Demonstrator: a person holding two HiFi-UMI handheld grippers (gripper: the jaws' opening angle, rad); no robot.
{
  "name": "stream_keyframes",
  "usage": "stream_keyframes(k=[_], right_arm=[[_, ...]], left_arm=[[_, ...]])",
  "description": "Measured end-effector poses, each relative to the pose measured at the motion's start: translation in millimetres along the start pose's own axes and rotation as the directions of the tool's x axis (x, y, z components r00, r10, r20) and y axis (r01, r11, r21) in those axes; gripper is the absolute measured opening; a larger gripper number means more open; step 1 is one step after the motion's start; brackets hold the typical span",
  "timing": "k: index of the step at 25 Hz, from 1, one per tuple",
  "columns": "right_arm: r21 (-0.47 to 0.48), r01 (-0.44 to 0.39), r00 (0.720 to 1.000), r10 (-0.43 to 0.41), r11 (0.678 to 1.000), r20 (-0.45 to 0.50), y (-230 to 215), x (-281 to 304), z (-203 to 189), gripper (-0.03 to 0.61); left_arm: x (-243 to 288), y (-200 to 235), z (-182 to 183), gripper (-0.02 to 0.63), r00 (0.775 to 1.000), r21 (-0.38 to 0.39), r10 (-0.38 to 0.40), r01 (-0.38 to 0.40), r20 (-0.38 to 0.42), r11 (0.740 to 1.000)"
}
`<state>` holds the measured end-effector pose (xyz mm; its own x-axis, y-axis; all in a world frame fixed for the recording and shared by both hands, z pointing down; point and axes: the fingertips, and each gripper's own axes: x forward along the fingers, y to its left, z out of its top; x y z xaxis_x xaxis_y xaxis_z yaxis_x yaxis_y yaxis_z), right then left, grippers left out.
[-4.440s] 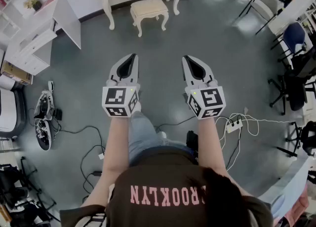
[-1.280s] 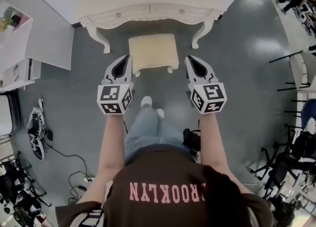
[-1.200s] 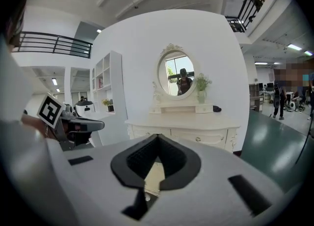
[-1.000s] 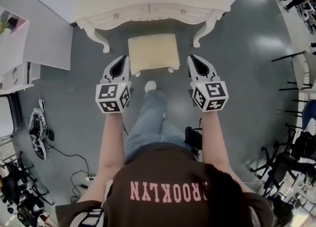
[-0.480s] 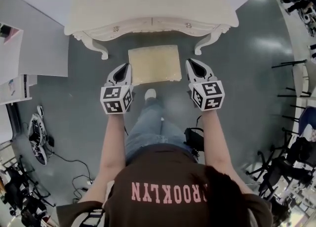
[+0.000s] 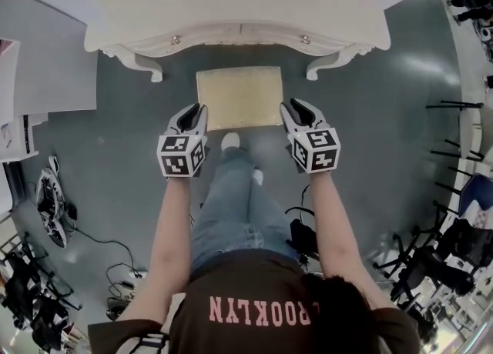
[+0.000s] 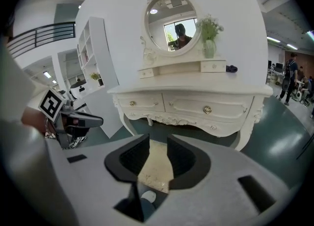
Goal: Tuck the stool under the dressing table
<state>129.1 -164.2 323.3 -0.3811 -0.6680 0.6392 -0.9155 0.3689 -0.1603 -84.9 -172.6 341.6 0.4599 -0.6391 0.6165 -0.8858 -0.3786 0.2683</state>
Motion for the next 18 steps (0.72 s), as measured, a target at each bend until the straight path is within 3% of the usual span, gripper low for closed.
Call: stream_keyframes(k=[2,9,18], right_arm=[[0.013,-0.005,1.000,0.006,1.000,-0.030,-5,10,-23,0.117],[0.084,-0.048,0.989,0.059,0.995,-0.137,-19,43,-97,0.242],[0.118,-0.099,0.961,0.125,0.988,-0.248,-32,91,-196,0.295]], left_arm=[[12,-1,-23,0.124,0.999,-0.022,-0.009,0.008,-0.034,1.000],[45,8,-75,0.234,0.994,-0.047,-0.020,0.015,-0.112,0.999],[76,19,-168,0.259,0.971,0.029,-0.018,0.025,-0.238,0.999]])
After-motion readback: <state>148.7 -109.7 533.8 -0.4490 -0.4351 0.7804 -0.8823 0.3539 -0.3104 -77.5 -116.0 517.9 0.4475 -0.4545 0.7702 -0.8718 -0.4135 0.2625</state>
